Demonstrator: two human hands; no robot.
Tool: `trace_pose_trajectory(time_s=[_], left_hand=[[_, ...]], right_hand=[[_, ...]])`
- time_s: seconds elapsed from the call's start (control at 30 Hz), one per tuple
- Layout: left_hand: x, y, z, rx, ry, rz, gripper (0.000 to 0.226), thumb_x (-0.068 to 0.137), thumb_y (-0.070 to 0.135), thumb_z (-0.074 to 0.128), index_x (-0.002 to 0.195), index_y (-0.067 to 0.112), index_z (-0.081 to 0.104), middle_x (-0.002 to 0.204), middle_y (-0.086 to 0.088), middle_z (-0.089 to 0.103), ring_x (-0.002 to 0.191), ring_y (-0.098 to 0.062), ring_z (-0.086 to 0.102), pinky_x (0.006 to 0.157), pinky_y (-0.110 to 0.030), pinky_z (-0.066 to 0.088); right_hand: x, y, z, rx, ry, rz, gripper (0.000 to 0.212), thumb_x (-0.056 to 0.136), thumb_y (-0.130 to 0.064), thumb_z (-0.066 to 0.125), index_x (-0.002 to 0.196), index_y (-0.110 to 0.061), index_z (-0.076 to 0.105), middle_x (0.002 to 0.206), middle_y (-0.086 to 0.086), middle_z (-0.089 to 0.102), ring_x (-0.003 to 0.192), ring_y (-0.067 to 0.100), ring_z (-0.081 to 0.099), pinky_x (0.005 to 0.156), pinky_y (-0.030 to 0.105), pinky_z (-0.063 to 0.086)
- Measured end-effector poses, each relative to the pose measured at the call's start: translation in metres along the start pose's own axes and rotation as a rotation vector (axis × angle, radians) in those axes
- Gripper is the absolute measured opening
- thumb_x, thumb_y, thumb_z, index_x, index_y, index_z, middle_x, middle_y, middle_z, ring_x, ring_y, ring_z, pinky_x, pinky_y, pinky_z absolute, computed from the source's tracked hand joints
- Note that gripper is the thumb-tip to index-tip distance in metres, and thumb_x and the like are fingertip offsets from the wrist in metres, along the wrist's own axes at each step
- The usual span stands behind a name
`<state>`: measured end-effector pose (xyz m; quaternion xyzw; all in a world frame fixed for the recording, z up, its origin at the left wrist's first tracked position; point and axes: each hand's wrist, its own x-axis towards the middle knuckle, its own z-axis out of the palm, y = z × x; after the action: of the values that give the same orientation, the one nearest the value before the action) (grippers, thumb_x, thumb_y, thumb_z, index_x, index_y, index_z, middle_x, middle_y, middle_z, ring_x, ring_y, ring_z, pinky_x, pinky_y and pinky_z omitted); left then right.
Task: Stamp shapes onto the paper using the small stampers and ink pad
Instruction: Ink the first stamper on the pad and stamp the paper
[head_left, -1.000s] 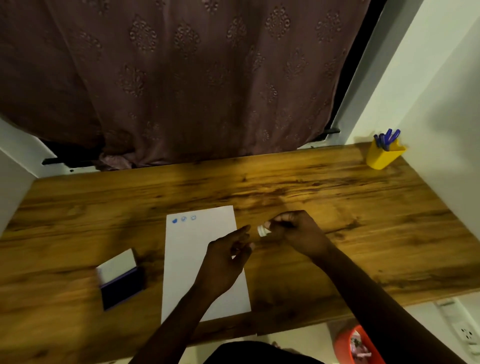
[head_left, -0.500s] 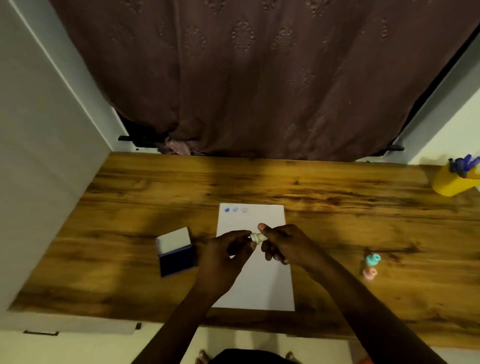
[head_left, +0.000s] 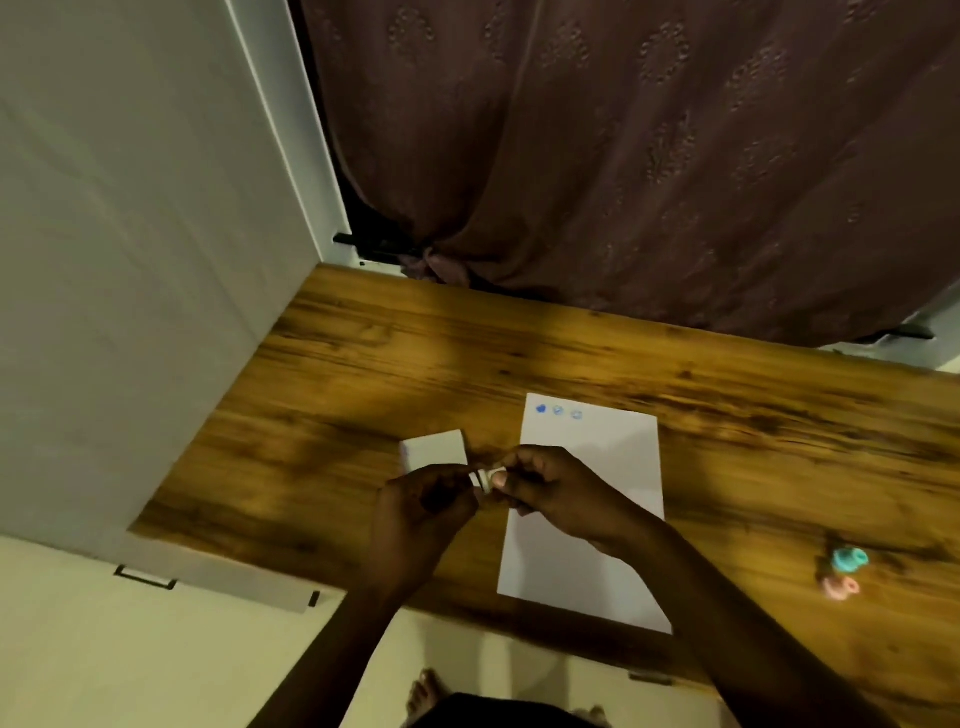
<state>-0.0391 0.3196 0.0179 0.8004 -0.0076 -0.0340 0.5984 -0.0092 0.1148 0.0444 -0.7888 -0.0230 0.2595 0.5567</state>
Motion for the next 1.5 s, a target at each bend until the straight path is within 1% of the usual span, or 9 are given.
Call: trace_pose_trajectory(time_s=[0.17, 0.23, 0.3, 0.5, 0.7, 0.87, 1.13, 1.43, 1.5], left_hand=[[-0.006, -0.025, -0.047, -0.065, 0.078, -0.093, 0.021, 0.087, 0.015, 0.079, 0.107, 0.022, 0.080, 0.101, 0.008, 0.083, 0.096, -0.007, 0.078, 0.084, -0.030, 0.063], [-0.009, -0.032, -0.060, -0.056, 0.087, -0.118, 0.018, 0.087, 0.014, 0.078, 0.101, 0.024, 0.080, 0.097, 0.009, 0.083, 0.093, -0.006, 0.078, 0.079, -0.026, 0.061], [-0.012, -0.037, -0.070, -0.043, 0.098, -0.137, 0.015, 0.087, 0.014, 0.077, 0.095, 0.026, 0.080, 0.093, 0.010, 0.083, 0.089, -0.004, 0.078, 0.075, -0.024, 0.060], [-0.013, -0.043, -0.083, -0.067, 0.090, -0.148, 0.014, 0.089, 0.012, 0.076, 0.098, 0.022, 0.078, 0.096, 0.004, 0.082, 0.092, -0.012, 0.078, 0.084, -0.050, 0.063], [-0.007, -0.048, -0.084, -0.090, 0.076, -0.152, 0.015, 0.088, 0.010, 0.076, 0.097, 0.023, 0.078, 0.096, 0.004, 0.082, 0.092, -0.012, 0.078, 0.086, -0.052, 0.062], [-0.002, -0.052, -0.085, -0.083, 0.053, -0.151, 0.017, 0.087, 0.005, 0.074, 0.089, 0.022, 0.078, 0.089, 0.000, 0.081, 0.085, -0.020, 0.078, 0.078, -0.051, 0.063], [0.012, -0.062, -0.081, -0.127, 0.022, -0.170, 0.020, 0.085, 0.005, 0.078, 0.091, 0.025, 0.079, 0.090, 0.006, 0.082, 0.085, -0.010, 0.078, 0.069, -0.017, 0.060], [0.027, -0.054, -0.060, -0.087, -0.016, -0.142, 0.016, 0.083, 0.022, 0.081, 0.098, 0.026, 0.080, 0.095, 0.013, 0.082, 0.091, -0.003, 0.078, 0.073, -0.022, 0.063], [0.029, -0.054, -0.056, -0.092, -0.036, -0.158, 0.016, 0.083, 0.023, 0.081, 0.099, 0.027, 0.080, 0.096, 0.014, 0.082, 0.090, -0.001, 0.078, 0.073, -0.022, 0.064]], right_hand=[[0.026, -0.003, 0.023, -0.310, 0.081, -0.072, 0.021, 0.095, -0.034, 0.066, 0.110, -0.020, 0.068, 0.108, -0.003, 0.073, 0.098, 0.011, 0.069, 0.081, 0.022, 0.055], [0.035, 0.001, 0.032, -0.493, 0.123, -0.118, 0.022, 0.095, -0.032, 0.066, 0.111, -0.017, 0.066, 0.118, 0.003, 0.071, 0.108, 0.018, 0.068, 0.084, 0.020, 0.053], [0.041, 0.004, 0.043, -0.648, 0.129, -0.120, 0.025, 0.098, -0.031, 0.062, 0.117, -0.015, 0.063, 0.124, 0.007, 0.068, 0.114, 0.023, 0.066, 0.094, 0.028, 0.055], [0.054, 0.009, 0.063, -0.910, 0.108, -0.082, 0.031, 0.099, -0.028, 0.059, 0.128, -0.016, 0.059, 0.129, 0.007, 0.066, 0.119, 0.024, 0.064, 0.102, 0.031, 0.050], [0.058, 0.014, 0.070, -0.991, 0.069, -0.035, 0.041, 0.096, -0.025, 0.065, 0.134, -0.016, 0.055, 0.138, 0.007, 0.060, 0.126, 0.025, 0.060, 0.110, 0.036, 0.047], [0.059, 0.019, 0.076, -1.052, 0.054, -0.031, 0.034, 0.101, -0.024, 0.057, 0.134, -0.015, 0.056, 0.136, 0.006, 0.061, 0.125, 0.024, 0.059, 0.110, 0.034, 0.045], [0.062, 0.017, 0.079, -1.058, 0.043, 0.007, 0.028, 0.100, -0.021, 0.058, 0.127, -0.014, 0.060, 0.129, 0.007, 0.064, 0.118, 0.024, 0.064, 0.106, 0.034, 0.050], [0.067, 0.013, 0.063, -0.830, 0.125, 0.013, 0.042, 0.093, -0.022, 0.068, 0.133, -0.016, 0.059, 0.140, 0.008, 0.060, 0.128, 0.028, 0.059, 0.107, 0.038, 0.049], [0.066, 0.010, 0.053, -0.749, 0.139, -0.011, 0.032, 0.092, -0.024, 0.069, 0.122, -0.016, 0.068, 0.127, 0.008, 0.069, 0.117, 0.026, 0.066, 0.094, 0.028, 0.055]])
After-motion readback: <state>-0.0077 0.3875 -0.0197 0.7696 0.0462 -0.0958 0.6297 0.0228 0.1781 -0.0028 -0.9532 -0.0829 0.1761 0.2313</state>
